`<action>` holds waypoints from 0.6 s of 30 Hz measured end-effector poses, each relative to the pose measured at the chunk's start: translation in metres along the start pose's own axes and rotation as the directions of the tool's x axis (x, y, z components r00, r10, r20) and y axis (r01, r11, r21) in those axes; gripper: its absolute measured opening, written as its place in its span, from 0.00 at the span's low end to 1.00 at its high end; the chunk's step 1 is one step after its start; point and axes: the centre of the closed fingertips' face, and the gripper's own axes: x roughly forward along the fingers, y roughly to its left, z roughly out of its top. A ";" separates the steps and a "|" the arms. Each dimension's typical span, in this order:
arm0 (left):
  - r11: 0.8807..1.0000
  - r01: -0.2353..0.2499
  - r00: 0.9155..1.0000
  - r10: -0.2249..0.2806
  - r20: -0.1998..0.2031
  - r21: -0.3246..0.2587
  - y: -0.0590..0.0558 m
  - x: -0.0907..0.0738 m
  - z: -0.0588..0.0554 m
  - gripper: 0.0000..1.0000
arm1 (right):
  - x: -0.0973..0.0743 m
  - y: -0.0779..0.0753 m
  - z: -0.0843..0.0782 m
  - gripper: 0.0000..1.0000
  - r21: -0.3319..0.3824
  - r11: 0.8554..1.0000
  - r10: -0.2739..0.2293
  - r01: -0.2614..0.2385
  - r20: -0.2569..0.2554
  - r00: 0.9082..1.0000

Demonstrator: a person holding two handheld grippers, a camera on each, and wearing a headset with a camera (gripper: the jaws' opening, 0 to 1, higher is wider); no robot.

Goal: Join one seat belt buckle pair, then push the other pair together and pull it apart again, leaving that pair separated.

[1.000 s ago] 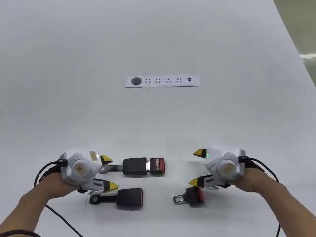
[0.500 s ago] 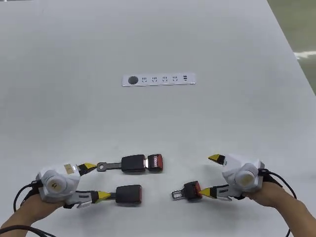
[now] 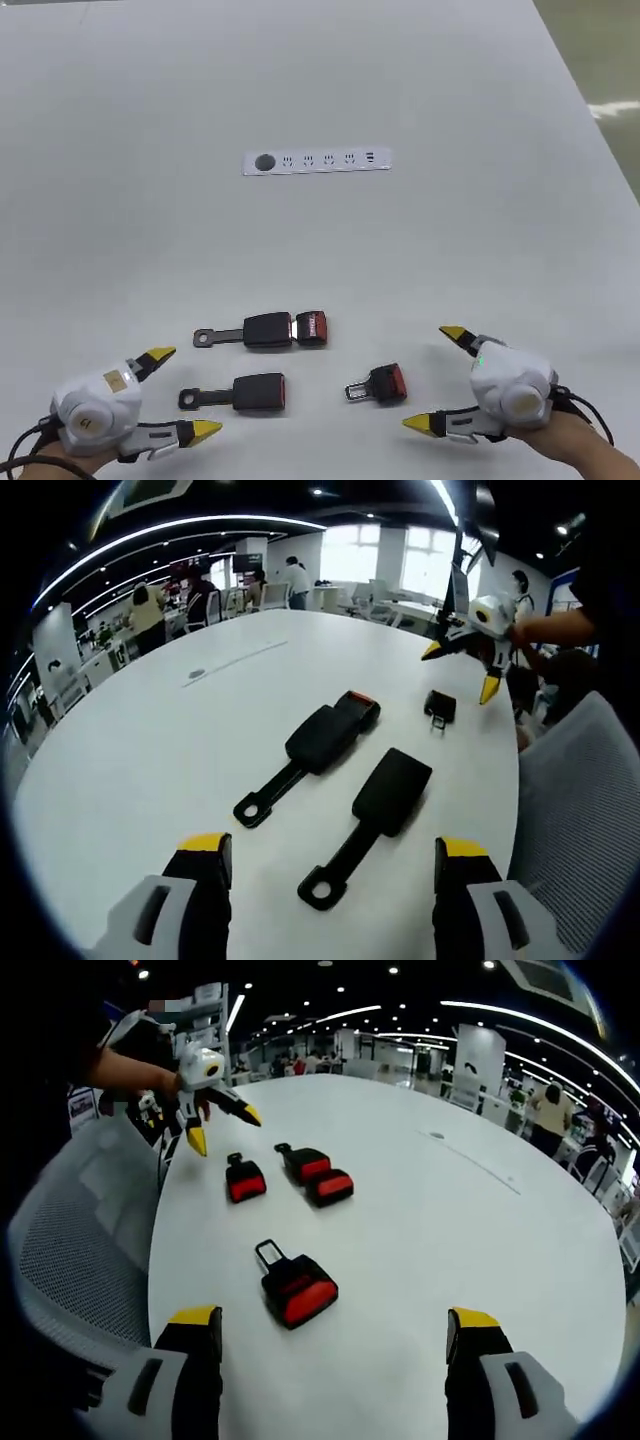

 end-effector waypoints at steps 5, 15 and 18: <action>1.000 -0.010 1.000 0.010 0.029 0.005 -0.004 -0.001 0.002 0.98 | -0.002 -0.002 0.003 0.99 0.011 1.000 -0.027 0.027 0.026 0.999; 1.000 -0.006 0.998 0.006 0.062 -0.001 -0.008 -0.001 -0.003 1.00 | 0.000 0.003 0.000 0.99 0.003 1.000 -0.019 0.019 0.023 1.000; 1.000 -0.013 0.998 0.012 0.061 0.010 -0.008 -0.001 -0.003 1.00 | 0.001 0.003 -0.001 1.00 0.000 1.000 -0.020 0.020 0.023 1.000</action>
